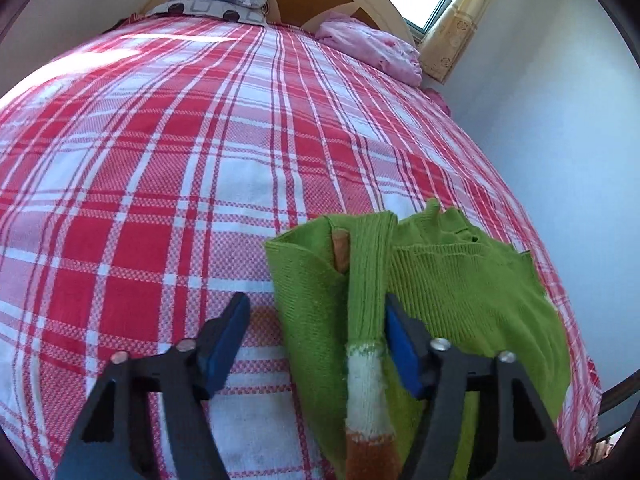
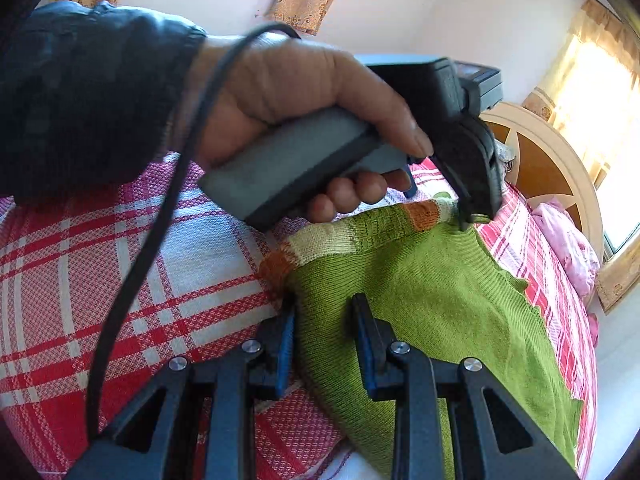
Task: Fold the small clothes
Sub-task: 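Grasp the sweater edge with the right tool while the left tool grasps beside it, then lift the held edge with both tools and fold the sweater in half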
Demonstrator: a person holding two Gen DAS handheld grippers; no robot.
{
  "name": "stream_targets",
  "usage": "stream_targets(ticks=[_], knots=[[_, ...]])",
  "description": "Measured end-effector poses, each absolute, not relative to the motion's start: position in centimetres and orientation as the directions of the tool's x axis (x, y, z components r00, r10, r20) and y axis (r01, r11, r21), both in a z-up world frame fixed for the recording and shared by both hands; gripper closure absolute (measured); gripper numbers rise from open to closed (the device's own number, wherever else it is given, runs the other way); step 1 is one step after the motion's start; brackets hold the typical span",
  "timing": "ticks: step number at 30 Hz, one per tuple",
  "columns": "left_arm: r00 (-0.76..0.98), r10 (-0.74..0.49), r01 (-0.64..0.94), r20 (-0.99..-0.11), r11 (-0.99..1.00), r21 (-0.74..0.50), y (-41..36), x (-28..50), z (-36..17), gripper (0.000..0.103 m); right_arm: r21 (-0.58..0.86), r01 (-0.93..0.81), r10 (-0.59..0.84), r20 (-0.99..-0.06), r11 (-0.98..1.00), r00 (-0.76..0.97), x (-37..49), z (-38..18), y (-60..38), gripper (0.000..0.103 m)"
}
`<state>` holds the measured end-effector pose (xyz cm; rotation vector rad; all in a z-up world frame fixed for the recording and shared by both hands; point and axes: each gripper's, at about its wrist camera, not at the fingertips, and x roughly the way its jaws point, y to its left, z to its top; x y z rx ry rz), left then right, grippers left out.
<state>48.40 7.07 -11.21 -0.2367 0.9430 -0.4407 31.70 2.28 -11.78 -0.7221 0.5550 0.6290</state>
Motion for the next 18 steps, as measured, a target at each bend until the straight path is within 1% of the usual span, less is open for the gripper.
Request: stream_targets(ticks=[1, 3, 4, 7, 10, 16, 18], knots=[[0.492, -0.478, 0.269, -0.728, 0.879, -0.395, 6.9, 48.5, -11.6, 0.058, -0.426, -0.689, 0.327, -0.653, 0.587, 0.682, 31.7, -11.8, 2.3, 0.075], [0.494, -0.502, 0.286, -0.710, 0.865, -0.412, 6.8, 48.4, -11.8, 0.071, -0.425, -0.689, 0.328, -0.653, 0.587, 0.682, 31.7, -11.8, 2.3, 0.075], [0.479, -0.543, 0.282, -0.690, 0.839, -0.465, 7.1, 48.5, -11.8, 0.086, -0.422, -0.690, 0.330, -0.653, 0.588, 0.681, 31.6, -11.8, 2.3, 0.076], [0.445, -0.641, 0.208, -0.625, 0.753, -0.624, 9.0, 48.9, -12.5, 0.088, -0.397, -0.700, 0.354, -0.652, 0.594, 0.670, 31.7, -11.5, 1.9, 0.086], [0.425, -0.695, 0.132, -0.579, 0.681, -0.720, 10.4, 48.6, -13.5, 0.088, -0.361, -0.706, 0.391, -0.638, 0.610, 0.664, 31.6, -10.6, 1.1, 0.089], [0.438, -0.724, 0.115, -0.532, 0.632, -0.766, 10.6, 47.5, -12.7, 0.089, -0.232, -0.723, 0.467, -0.629, 0.651, 0.622, 31.8, -8.6, -1.4, 0.092], [0.443, -0.736, 0.117, -0.512, 0.614, -0.781, 10.6, 47.2, -11.9, 0.089, -0.213, -0.714, 0.476, -0.616, 0.667, 0.628, 32.0, -7.9, -2.5, 0.092]])
